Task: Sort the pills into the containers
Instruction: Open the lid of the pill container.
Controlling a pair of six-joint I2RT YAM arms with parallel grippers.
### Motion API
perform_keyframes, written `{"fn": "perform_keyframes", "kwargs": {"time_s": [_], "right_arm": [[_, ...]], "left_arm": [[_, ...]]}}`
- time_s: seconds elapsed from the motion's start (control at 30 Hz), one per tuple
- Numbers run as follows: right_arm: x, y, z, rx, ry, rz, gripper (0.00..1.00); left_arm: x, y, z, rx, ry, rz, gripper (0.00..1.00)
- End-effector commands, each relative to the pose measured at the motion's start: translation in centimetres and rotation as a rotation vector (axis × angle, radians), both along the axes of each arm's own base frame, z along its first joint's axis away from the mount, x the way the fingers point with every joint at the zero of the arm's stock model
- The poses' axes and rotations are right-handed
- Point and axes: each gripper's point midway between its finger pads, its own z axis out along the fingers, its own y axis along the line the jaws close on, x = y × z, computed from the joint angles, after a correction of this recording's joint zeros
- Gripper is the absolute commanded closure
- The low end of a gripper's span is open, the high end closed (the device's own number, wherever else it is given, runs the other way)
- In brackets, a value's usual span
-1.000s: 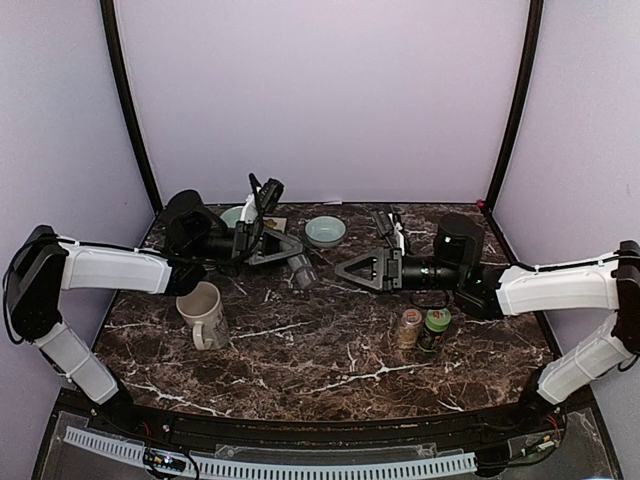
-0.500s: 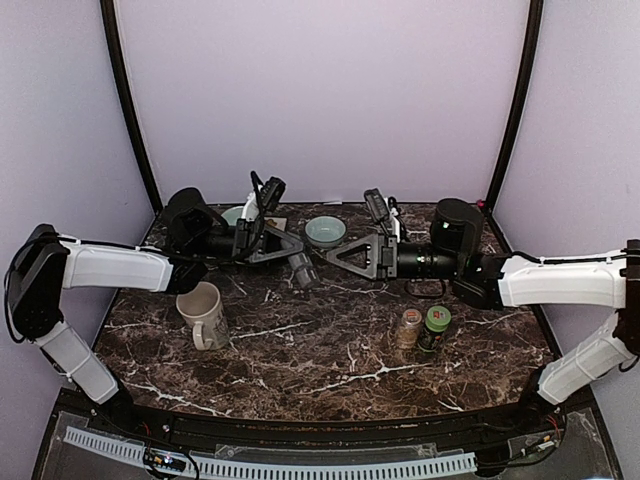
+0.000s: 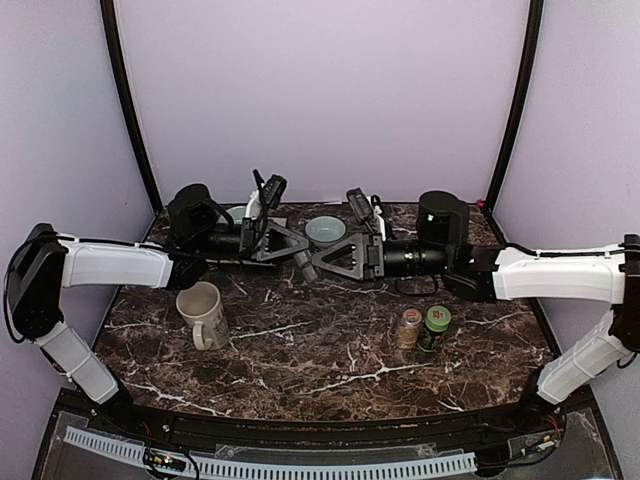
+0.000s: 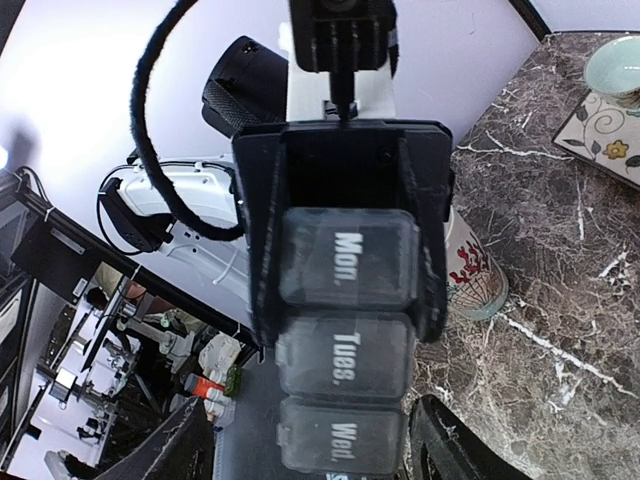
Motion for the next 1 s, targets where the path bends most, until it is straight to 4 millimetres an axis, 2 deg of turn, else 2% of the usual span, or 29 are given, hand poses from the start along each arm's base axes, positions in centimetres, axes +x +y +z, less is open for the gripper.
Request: {"fn": "perform_keyframes", "kwargs": {"time_s": [0.0, 0.07, 0.27, 0.67, 0.97], "right_arm": [[0.0, 0.6, 1.4, -0.031, -0.074, -0.002, 0.32], [-0.1, 0.7, 1.5, -0.054, -0.09, -0.005, 0.32], [-0.3, 1.4, 0.0, -0.169, -0.13, -0.014, 0.32], [-0.2, 1.5, -1.7, -0.229, -0.151, -0.033, 0.37], [-0.1, 1.4, -1.3, -0.212, -0.15, -0.048, 0.43]], "left_arm": [[0.5, 0.1, 1.1, -0.002, -0.07, 0.042, 0.7], [0.6, 0.1, 1.1, 0.003, -0.073, 0.051, 0.7], [0.8, 0.0, 1.1, 0.016, -0.081, 0.054, 0.7], [0.5, 0.0, 1.5, 0.01, -0.089, 0.034, 0.7], [0.3, 0.1, 1.3, 0.012, -0.086, 0.026, 0.7]]}}
